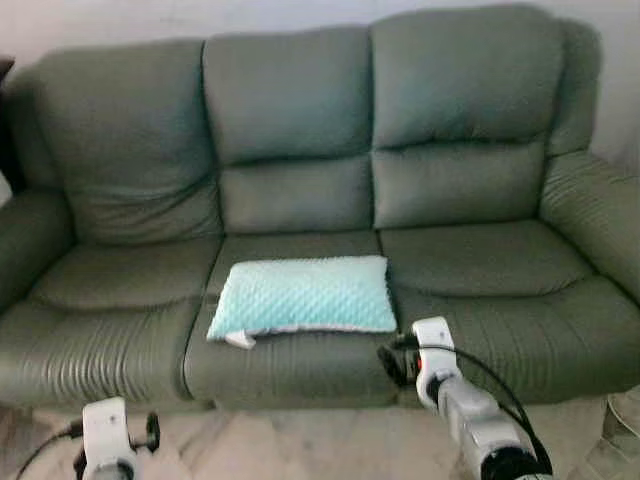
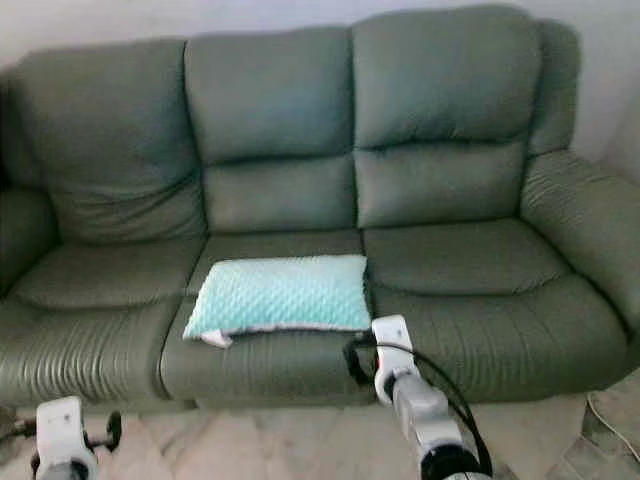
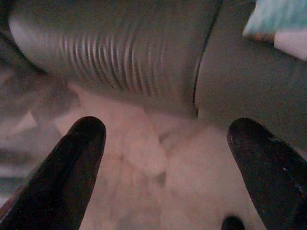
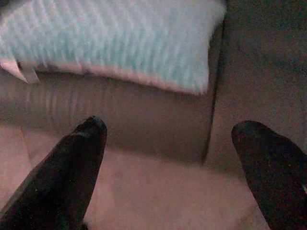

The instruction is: Move the pillow to the sofa

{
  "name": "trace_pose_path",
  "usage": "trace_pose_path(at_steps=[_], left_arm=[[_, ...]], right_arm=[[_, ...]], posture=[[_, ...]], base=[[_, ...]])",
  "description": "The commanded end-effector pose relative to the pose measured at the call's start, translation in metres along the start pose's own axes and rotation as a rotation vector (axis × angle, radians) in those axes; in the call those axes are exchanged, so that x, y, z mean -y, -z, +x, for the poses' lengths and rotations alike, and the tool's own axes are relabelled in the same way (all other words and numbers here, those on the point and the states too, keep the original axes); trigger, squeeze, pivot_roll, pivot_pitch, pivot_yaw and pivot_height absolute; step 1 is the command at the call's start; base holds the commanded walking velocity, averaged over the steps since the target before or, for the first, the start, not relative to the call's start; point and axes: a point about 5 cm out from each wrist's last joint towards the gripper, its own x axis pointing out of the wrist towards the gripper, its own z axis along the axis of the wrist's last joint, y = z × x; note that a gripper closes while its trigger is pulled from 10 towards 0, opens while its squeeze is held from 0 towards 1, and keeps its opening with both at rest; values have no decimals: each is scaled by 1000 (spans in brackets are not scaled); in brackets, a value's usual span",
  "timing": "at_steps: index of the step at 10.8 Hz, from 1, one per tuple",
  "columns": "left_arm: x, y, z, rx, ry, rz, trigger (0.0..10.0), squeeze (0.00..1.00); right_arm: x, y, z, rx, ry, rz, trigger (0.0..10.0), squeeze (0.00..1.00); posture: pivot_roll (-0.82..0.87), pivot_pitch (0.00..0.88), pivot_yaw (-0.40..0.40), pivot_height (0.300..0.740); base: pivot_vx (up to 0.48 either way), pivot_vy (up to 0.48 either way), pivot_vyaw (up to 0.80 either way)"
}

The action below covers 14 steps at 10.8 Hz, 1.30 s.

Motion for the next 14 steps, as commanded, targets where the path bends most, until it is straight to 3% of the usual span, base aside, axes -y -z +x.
trace_pose_path(at_steps=[1,2,3,4,5,6,8,10,12,14], left_arm=[[-14,30,-7,-130,-41,-5,10000,0],[-17,45,-11,-208,-60,-10,10000,0],[-21,64,-18,-317,-73,36,10000,0],[-29,68,-20,-353,-97,32,10000,0],[-30,58,-15,-327,-76,9,10000,0],[-25,49,-9,-309,-46,34,10000,0],[-20,51,-10,-317,-52,27,10000,0],[-13,73,-21,-365,-72,-18,10000,0],[-11,95,-34,-420,-92,-35,10000,0],[-23,94,-35,-399,-128,-29,10000,0]], right_arm=[[0,28,-6,-112,1,-44,10000,0],[-1,46,-12,-187,-6,-100,10000,0],[2,75,-23,-326,-1,-197,10000,0],[8,80,-27,-366,27,-203,10000,0],[8,68,-21,-324,21,-145,10000,0],[6,59,-16,-300,12,-159,10000,0],[8,65,-20,-311,23,-166,10000,0],[14,68,-24,-350,-39,-275,10000,0],[21,63,-23,-341,-38,-300,10000,0],[14,55,-18,-313,-68,-368,10000,0]], posture=[[-196,0,96,740],[-207,0,98,740],[-216,0,96,740],[-201,0,90,740],[-201,0,88,740],[-209,0,87,740],[-189,0,49,740],[-146,0,-57,740],[-101,0,-157,740],[-17,0,-182,740]], base=[[0,0,0],[0,0,0],[0,0,0],[0,0,0],[0,0,0],[0,0,0],[0,0,0],[0,0,0],[0,0,0],[0,0,0]])
